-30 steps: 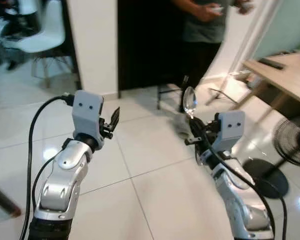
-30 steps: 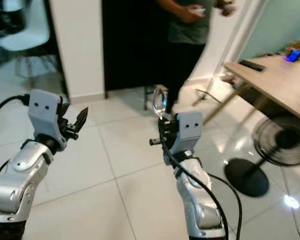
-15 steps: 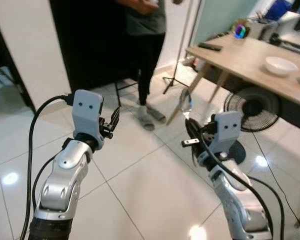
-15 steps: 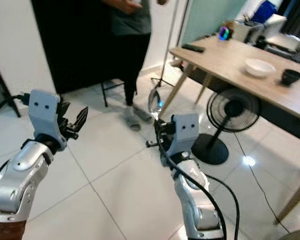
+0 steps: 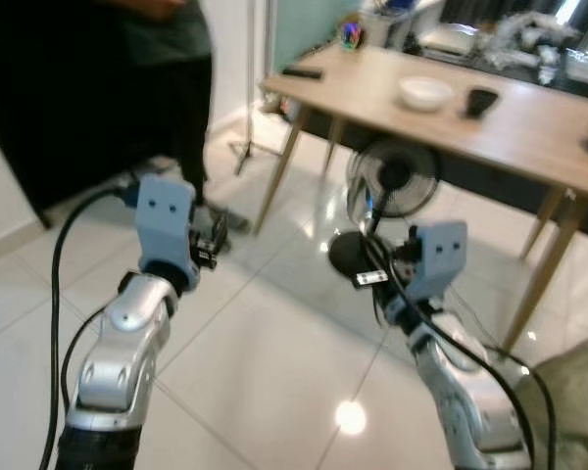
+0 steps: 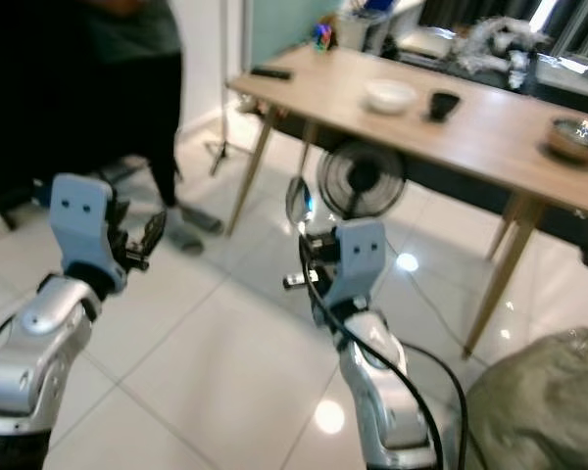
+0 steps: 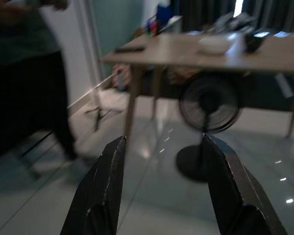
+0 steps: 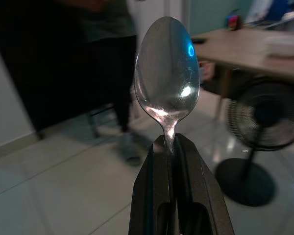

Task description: Setting the table

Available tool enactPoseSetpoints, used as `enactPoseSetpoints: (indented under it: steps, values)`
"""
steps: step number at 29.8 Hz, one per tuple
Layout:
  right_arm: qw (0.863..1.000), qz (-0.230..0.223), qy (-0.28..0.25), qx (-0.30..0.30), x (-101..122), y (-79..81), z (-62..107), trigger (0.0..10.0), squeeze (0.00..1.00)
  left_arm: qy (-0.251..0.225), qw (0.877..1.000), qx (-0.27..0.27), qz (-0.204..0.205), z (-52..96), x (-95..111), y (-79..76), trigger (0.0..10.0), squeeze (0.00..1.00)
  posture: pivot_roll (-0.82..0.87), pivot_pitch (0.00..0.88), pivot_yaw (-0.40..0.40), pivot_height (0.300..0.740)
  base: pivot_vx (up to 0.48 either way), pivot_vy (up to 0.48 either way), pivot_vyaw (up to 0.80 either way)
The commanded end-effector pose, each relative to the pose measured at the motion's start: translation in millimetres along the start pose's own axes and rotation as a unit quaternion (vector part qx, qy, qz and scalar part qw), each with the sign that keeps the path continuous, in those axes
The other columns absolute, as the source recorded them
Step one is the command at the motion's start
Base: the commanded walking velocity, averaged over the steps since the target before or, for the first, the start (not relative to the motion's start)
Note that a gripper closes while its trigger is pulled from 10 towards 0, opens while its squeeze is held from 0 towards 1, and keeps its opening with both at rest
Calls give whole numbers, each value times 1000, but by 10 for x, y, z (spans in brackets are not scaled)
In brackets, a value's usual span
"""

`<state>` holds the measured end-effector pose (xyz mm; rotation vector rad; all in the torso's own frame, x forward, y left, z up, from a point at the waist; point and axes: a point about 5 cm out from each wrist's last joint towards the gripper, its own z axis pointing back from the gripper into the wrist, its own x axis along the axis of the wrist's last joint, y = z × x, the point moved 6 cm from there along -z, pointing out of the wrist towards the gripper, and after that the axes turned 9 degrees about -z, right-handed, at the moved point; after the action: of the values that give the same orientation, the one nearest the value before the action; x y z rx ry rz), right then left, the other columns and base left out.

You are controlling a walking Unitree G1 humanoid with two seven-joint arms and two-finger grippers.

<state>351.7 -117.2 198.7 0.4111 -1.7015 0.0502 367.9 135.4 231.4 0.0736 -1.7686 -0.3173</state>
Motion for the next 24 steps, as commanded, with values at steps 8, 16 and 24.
enactPoseSetpoints:
  steps: [8, 16, 24]
  values:
    - [1000, 3, 4, -1, -16, -4, 15, 10000, 0, 6, 1000, 22, -11, -6, -45, 90, 10000, 0, -36, 0, 32, 740, 480, 0, -280]
    - [1000, 1, 6, -1, -25, -2, 13, 10000, 0, 6, 1000, 21, -10, -12, -44, 79, 10000, 0, -35, 0, 32, 740, 480, 0, -776]
    - [1000, 2, 6, -2, -27, -4, 10, 10000, 0, 6, 1000, 20, -9, -15, -50, 72, 10000, 0, -35, 0, 33, 740, 480, 0, -775]
